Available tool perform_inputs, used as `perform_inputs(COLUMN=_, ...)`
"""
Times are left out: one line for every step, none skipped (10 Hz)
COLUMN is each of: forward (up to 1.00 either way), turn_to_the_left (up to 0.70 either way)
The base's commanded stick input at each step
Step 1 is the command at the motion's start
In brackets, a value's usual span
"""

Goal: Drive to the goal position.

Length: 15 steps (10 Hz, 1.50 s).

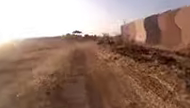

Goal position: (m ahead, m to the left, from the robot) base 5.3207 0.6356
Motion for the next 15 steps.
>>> perform_inputs(forward=0.70, turn_to_the_left=0.00)
perform_inputs(forward=0.70, turn_to_the_left=0.00)
perform_inputs(forward=0.70, turn_to_the_left=0.00)
perform_inputs(forward=0.70, turn_to_the_left=0.00)
perform_inputs(forward=0.70, turn_to_the_left=0.00)
perform_inputs(forward=0.70, turn_to_the_left=0.00)
perform_inputs(forward=0.70, turn_to_the_left=0.00)
perform_inputs(forward=0.70, turn_to_the_left=0.00)
perform_inputs(forward=0.70, turn_to_the_left=0.00)
perform_inputs(forward=0.70, turn_to_the_left=0.00)
perform_inputs(forward=0.70, turn_to_the_left=0.00)
perform_inputs(forward=0.70, turn_to_the_left=0.00)
perform_inputs(forward=0.70, turn_to_the_left=0.00)
perform_inputs(forward=0.70, turn_to_the_left=0.00)
perform_inputs(forward=0.70, turn_to_the_left=0.00)
